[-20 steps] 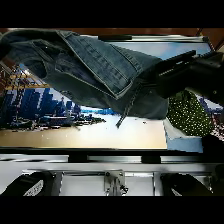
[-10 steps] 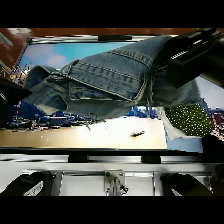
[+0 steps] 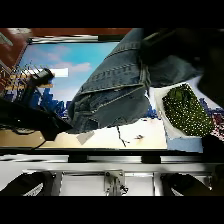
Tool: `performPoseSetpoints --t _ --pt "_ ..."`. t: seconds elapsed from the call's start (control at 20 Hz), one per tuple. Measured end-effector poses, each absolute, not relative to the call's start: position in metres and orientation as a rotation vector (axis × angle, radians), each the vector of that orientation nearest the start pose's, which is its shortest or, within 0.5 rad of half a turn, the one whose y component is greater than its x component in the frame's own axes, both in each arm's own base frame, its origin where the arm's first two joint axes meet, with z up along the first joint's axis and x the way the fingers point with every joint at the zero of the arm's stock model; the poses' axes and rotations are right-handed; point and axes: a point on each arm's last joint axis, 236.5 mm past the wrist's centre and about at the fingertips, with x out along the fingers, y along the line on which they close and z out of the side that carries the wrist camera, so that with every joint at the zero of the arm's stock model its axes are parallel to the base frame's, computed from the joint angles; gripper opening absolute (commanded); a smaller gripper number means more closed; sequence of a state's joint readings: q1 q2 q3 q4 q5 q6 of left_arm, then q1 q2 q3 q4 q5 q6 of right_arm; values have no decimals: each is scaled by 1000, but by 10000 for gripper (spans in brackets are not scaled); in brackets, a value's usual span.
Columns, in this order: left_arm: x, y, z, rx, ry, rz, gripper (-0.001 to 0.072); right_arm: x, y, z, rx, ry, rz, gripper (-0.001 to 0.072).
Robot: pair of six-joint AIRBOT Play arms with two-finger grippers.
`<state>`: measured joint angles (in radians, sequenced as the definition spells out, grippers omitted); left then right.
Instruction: Fold the shirts.
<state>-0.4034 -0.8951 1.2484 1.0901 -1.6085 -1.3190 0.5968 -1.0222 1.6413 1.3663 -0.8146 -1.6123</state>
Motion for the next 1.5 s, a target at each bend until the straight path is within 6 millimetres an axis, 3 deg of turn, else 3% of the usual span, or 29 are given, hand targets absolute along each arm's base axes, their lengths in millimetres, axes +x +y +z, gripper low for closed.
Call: performPoseSetpoints --t 0.15,0.3,0.45,0.55,0.65,0.7,0.85,0.95,1.05,1.15,1.25,1.3,1.5 --pt "190 -210 109 99 1289 -912 46 427 231 327 -230 264 465 90" --pt "189 -211 67 24 1362 -843 46 472 252 236 -156 468 516 91" --pt "202 -213 45 -63 1365 -757 46 497 276 178 -83 556 590 91" --pt "215 -225 50 -128 1306 -753 45 503 284 161 -55 578 619 92" --pt "228 -242 71 -161 1207 -807 45 505 284 169 -42 550 633 92" --pt "234 -255 89 -175 1142 -849 45 503 279 184 -44 519 634 92" --pt "242 -287 155 -177 946 -972 45 488 254 261 -47 356 611 92" --pt "241 -299 194 -176 847 -1028 46 461 234 319 -61 241 595 92" --pt "241 -304 211 -179 804 -1047 45 433 218 368 -65 140 580 92" --pt "239 -305 207 -190 833 -1037 45 410 207 397 -54 84 571 92" --pt "235 -303 190 -207 900 -1014 46 402 204 401 -45 87 573 92" --pt "233 -302 180 -218 934 -1001 46 404 207 393 -43 114 581 92" --pt "229 -291 137 -239 1057 -934 46 433 246 326 -21 283 650 92"
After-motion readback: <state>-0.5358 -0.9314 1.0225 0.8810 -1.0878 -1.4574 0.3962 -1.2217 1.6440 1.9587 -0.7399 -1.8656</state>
